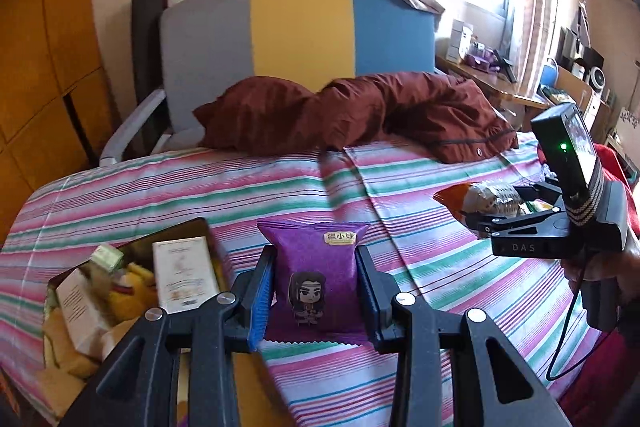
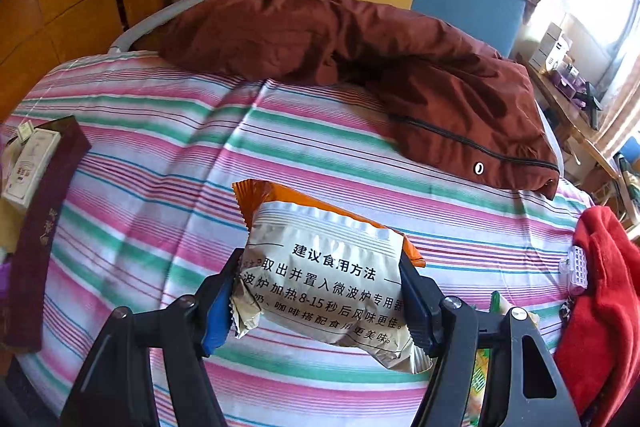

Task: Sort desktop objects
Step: 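Carry the purple packet and white pouch into the gold tray and open both tools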

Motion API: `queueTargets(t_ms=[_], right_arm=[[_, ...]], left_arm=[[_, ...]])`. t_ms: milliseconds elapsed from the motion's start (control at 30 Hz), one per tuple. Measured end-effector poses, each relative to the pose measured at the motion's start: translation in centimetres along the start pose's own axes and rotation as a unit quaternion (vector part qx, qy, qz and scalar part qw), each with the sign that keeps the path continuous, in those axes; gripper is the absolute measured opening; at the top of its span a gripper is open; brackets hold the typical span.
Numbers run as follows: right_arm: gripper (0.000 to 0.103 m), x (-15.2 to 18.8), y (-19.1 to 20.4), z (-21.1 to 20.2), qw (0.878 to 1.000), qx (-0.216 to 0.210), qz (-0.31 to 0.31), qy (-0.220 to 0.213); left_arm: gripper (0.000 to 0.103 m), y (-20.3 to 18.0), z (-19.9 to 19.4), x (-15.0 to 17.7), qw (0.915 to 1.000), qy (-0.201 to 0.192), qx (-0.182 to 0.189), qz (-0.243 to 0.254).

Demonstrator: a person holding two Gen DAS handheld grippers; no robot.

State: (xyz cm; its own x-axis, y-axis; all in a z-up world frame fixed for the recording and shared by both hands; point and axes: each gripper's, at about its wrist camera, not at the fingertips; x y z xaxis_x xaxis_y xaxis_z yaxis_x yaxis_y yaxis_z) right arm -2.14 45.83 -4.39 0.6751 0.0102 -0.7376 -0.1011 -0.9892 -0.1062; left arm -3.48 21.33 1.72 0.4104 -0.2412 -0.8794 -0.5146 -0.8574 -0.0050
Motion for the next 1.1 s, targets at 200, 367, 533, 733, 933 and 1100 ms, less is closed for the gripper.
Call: queueTargets(t_ms=[200,367,533,733,933,1100], right_arm=[[0.070,-0.6,2.5,-1.7,1.000,-0.022,-0.001,-0.017],[0.070,-1.4,5.7,-3.5,0.998,-0.051,-0.009,-0.037],[0.070,-2.0,9.7,-5.2,0.995,-0.086,-0.026,-0.053],[0.070,-2.0,15.1,-7.2,0.988,-0.132,-0.052,-0.068],[0.070,-1.8,20.2,-9.2,0.977,-0.178,-0.084,-0.082],[0.070,-1.2,23.8,-10.1,0.968,-0.210,-0.109,-0.084]], left_arm=[[0.038,2.3,-2.0,0.3,0.9997,-0.008,-0.019,-0.015],[0.038,4.2,-3.4,1.2,0.9989,-0.008,-0.035,-0.028],[0.038,6.5,-4.5,2.3,0.9975,-0.005,-0.053,-0.048],[0.038,9.8,-5.9,4.1,0.9938,0.002,-0.077,-0.081],[0.038,13.5,-7.5,5.7,0.9876,0.005,-0.104,-0.118],[0.038,15.1,-8.8,6.3,0.9841,-0.003,-0.123,-0.129]])
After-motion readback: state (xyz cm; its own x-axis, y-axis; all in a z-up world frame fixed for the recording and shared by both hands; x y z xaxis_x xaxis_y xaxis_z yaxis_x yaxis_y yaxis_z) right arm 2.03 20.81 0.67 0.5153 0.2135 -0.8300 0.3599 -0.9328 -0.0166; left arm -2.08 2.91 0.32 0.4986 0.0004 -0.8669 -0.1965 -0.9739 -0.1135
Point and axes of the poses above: each gripper's, at about its wrist camera, not at the fingertips, and z roughly the way its jaws point, y to its left, x to its underside, and after that the axes turned 15 degrees about -y, right-handed
